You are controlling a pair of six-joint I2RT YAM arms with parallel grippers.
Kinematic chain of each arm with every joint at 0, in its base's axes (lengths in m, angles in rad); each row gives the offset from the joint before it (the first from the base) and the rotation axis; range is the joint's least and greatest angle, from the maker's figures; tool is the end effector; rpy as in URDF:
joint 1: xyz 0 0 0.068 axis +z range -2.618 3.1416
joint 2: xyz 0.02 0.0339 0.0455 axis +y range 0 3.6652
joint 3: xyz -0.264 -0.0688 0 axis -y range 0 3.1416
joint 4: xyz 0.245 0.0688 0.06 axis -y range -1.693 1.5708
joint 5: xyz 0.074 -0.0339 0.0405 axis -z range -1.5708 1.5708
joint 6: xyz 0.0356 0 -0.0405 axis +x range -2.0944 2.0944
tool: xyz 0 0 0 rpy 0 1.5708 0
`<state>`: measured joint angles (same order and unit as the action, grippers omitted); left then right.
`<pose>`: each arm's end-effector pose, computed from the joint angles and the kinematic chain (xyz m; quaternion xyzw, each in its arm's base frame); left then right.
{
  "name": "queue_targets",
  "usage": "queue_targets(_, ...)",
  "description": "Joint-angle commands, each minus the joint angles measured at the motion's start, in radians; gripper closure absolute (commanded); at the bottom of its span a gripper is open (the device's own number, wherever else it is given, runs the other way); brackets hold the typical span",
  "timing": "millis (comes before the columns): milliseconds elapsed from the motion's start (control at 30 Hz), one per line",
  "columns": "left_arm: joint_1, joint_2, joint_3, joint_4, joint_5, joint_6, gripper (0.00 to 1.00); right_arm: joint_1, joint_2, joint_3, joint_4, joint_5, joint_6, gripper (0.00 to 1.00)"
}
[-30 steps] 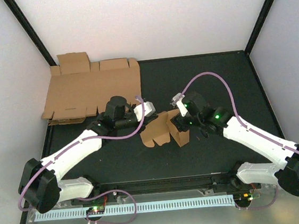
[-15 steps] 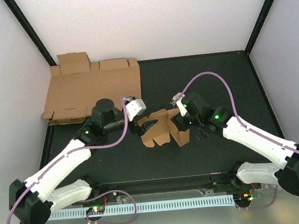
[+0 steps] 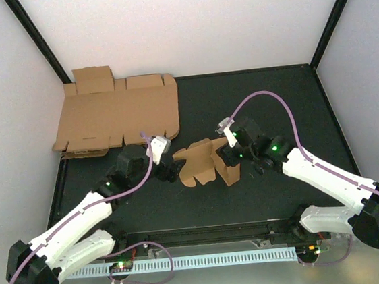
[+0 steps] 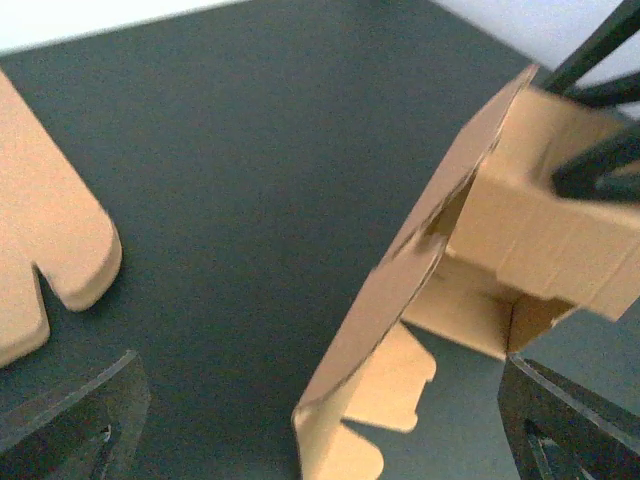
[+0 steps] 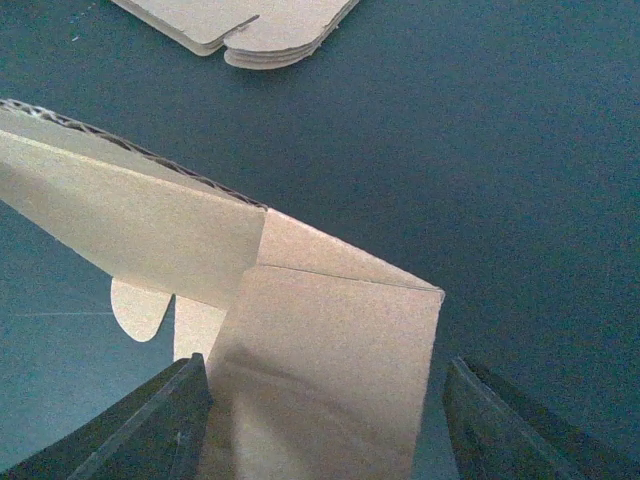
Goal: Fold the paper box
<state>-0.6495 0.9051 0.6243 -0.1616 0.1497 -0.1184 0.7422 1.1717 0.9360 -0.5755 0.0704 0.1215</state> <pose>0.1622 -0.1298 0.2641 0.2597 0.8026 -0.2583 0.4707 0.1823 0.1638 0.2785 -0.2710 0.8878 0.1254 0.3502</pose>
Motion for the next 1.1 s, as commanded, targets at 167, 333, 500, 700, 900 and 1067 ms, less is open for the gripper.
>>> queue_targets(167, 0.000, 0.012, -0.146, 0.155, -0.039, -0.049, 0.08, 0.002, -0.060, -0.034, -0.032, -0.024, 0.018, 0.27)
queue_targets(333, -0.001, 0.047, -0.174, 0.219, -0.011, -0.027, 0.16, 0.002, -0.090, -0.040, -0.058, -0.037, 0.018, 0.23)
queue_targets(500, 0.000, 0.078, -0.202, 0.298, 0.034, -0.003, 0.27, 0.002, -0.093, -0.026, -0.096, -0.064, 0.017, 0.23)
queue_targets(700, -0.001, 0.117, -0.201, 0.324, 0.078, 0.035, 0.49, 0.002, -0.134, -0.008, -0.139, -0.100, 0.022, 0.20)
queue_targets(900, -0.003, 0.102, -0.179, 0.290, 0.114, 0.043, 0.70, 0.002, -0.137, 0.020, -0.197, -0.128, 0.001, 0.16)
queue_targets(1067, -0.008, 0.036, -0.049, 0.139, 0.151, 0.052, 0.90, 0.003, -0.147, 0.038, -0.213, -0.075, -0.005, 0.16)
